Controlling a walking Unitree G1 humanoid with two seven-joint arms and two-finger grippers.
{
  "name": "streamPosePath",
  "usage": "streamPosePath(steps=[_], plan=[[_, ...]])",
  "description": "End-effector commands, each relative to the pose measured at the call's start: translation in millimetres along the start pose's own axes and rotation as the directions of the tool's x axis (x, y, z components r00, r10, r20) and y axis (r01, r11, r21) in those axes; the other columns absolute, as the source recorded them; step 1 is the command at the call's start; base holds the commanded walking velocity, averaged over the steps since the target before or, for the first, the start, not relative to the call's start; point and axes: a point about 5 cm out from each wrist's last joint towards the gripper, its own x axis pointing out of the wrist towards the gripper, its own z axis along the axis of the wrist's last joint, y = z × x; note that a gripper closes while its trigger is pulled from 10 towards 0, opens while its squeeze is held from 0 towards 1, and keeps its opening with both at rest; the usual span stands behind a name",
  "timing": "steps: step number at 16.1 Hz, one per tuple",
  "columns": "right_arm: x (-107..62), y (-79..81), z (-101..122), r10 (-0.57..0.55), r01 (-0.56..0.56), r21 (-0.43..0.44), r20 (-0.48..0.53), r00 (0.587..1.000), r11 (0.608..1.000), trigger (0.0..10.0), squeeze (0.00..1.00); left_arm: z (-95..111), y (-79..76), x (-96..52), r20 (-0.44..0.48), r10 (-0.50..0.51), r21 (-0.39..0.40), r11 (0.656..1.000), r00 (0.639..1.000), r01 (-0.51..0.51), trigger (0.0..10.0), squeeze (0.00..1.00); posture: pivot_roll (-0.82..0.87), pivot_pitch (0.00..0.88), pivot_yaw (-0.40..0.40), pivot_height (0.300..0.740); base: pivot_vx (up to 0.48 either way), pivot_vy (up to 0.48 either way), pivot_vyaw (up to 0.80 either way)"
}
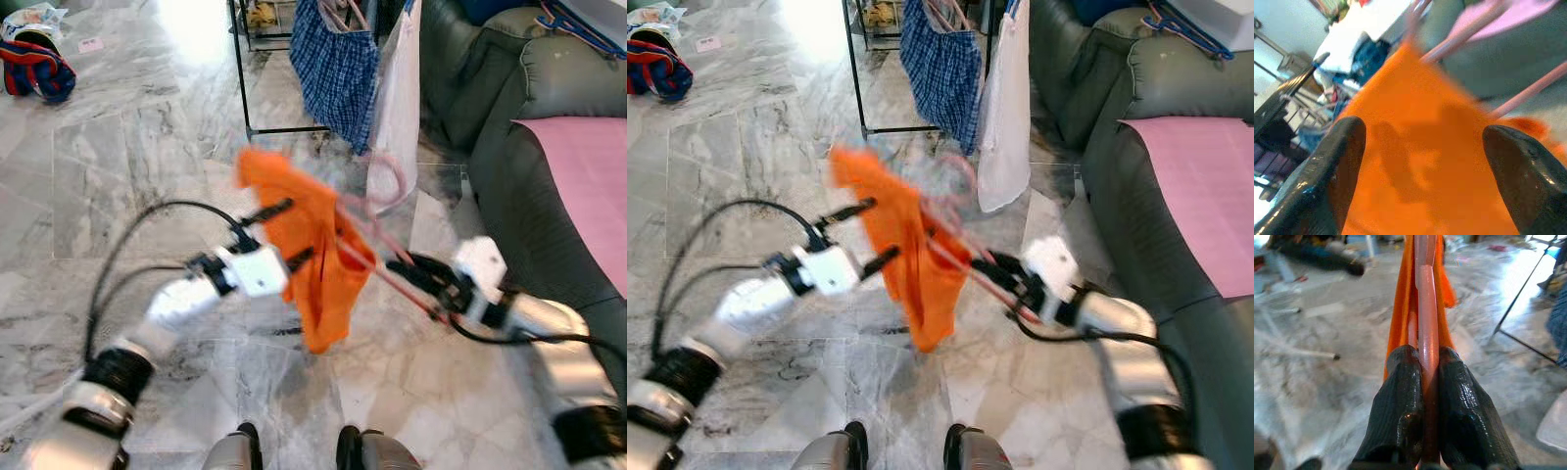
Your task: Hang hanger
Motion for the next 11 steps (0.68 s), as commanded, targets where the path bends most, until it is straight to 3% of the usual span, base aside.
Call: streamPosePath(steps=[1,7,11], plan=[[-1.1,3.8,6.3,0.066,-0.066,-0.012,0.022,0.998,0.998,10.0,0.0,-2.2,-1.9,-0.8,-0.01,-0.039,0.013,0.999,0.999,0.039,10.0,1.0,0.02,0.245,-0.018,0.74,0.0,0.0,0.0],[-10.9,-2.4,0.8,0.143,-0.148,-0.063,-0.079,0.987,0.987,10.0,0.0,-9.0,10.3,-0.4,-0.052,-0.12,0.087,0.988,0.991,0.124,10.0,1.0,0.02,0.244,-0.013,0.74,0.0,0.0,0.0],[-9.4,-1.0,4.8,0.249,-0.265,-0.115,-0.133,0.959,0.957,10.0,0.0,-19.7,4.5,-3.8,-0.129,-0.295,0.095,0.947,0.947,0.308,10.0,1.0,0.02,0.245,-0.009,0.74,0.0,0.0,0.0]])
